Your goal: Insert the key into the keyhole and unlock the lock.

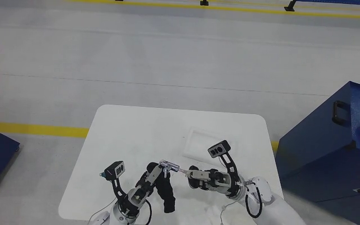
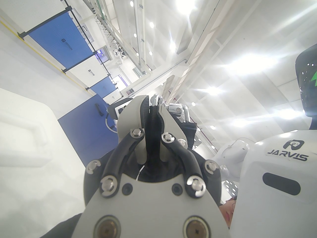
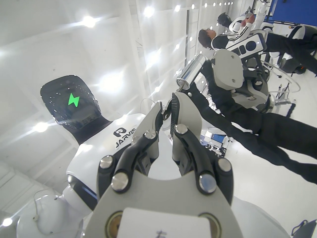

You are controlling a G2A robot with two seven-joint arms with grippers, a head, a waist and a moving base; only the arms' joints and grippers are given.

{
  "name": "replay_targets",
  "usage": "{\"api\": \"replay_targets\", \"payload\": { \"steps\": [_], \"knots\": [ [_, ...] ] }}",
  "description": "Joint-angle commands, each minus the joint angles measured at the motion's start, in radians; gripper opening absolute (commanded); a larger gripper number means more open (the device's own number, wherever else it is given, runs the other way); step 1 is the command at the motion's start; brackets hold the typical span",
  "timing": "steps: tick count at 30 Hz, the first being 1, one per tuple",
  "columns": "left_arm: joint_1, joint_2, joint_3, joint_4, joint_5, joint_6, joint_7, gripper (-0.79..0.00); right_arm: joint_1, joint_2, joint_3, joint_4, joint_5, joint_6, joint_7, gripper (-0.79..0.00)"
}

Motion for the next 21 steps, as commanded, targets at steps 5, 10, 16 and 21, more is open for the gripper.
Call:
{"api": "replay_targets", "payload": {
  "steps": [5,10,16,21],
  "knots": [
    [0.0,0.0,0.0,0.0,0.0,0.0,0.0,-0.785,-0.011,-0.009,0.006,-0.002,0.035,0.054,0.015,-0.785],
    [0.0,0.0,0.0,0.0,0.0,0.0,0.0,-0.785,-0.024,-0.015,0.011,0.0,0.06,0.1,0.02,-0.785],
    [0.0,0.0,0.0,0.0,0.0,0.0,0.0,-0.785,-0.038,-0.024,0.018,-0.003,0.088,0.141,0.028,-0.785],
    [0.0,0.0,0.0,0.0,0.0,0.0,0.0,-0.785,-0.045,-0.03,0.025,-0.003,0.094,0.165,0.029,-0.785]
  ]
}}
